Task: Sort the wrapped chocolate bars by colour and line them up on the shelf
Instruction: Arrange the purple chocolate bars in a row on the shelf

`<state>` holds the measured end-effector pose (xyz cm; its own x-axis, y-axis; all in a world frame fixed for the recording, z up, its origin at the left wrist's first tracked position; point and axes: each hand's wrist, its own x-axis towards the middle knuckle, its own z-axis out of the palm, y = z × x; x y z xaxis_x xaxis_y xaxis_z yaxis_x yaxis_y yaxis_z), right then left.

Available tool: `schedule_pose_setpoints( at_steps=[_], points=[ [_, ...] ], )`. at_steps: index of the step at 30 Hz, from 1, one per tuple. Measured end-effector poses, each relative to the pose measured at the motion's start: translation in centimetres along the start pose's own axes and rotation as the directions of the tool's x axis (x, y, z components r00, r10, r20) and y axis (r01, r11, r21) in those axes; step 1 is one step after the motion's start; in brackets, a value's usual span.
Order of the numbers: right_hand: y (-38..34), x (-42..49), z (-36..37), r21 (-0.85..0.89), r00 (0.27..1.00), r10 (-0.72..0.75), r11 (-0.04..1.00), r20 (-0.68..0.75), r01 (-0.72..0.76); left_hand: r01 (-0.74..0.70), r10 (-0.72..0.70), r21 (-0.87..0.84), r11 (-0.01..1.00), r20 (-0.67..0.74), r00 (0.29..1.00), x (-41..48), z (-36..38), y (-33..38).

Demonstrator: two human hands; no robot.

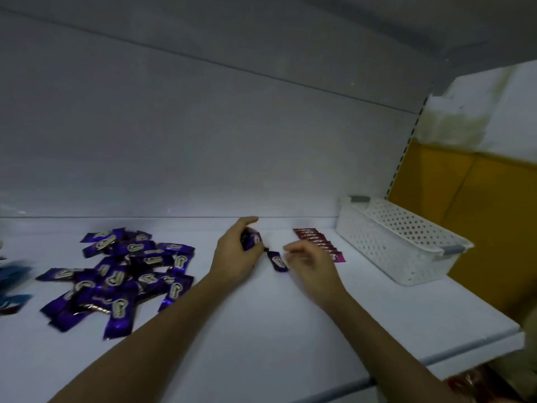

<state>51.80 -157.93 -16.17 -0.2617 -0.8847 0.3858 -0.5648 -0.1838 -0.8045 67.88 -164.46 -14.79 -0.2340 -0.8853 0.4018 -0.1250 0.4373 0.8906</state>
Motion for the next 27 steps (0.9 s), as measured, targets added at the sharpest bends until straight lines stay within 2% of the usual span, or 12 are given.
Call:
schedule_pose_setpoints(
  at_steps=[2,4,8,12,17,22,27],
  points=[
    [0.5,0.5,-0.4,0.177,0.985,0.108,0.981,-0.135,-0.083,0.038,-0.038,-0.048,0.998,-0.005,0.999,0.4,0.1,-0.8],
    [0.6,0.7,-0.3,0.206,0.977,0.153,0.971,-0.146,-0.121,0.044,-0.045,-0.065,0.997,-0.012,0.999,0.6,-0.1,-1.1],
    [0.3,0.3,0.1,-0.007,0.995,0.072,0.997,-0.066,-0.073,0.03,-0.032,-0.087,0.996,-0.018,0.999,0.5,0.1,-1.3],
    [0.5,0.5,0.3,-0.253,0.998,-0.015,0.967,0.065,0.031,0.03,-0.034,-0.101,0.994,-0.039,0.999,0.7,0.3,-1.4],
    [-0.2,0.9,0.1,-0.326,0.984,-0.1,0.934,0.148,0.144,0.048,-0.052,-0.095,0.994,-0.038,0.998,0.5,0.2,-1.3],
    [-1.3,2.3,0.0,-0.493,0.946,-0.163,0.822,0.279,0.286,0.048,-0.047,0.011,0.999,-0.086,0.995,0.4,0.2,-1.1],
    [-1.3,2.5,0.6,-0.784,0.905,-0.181,0.453,0.385,0.425,0.065,-0.068,-0.053,0.996,-0.07,0.995,0.3,-0.1,-0.9]
  ],
)
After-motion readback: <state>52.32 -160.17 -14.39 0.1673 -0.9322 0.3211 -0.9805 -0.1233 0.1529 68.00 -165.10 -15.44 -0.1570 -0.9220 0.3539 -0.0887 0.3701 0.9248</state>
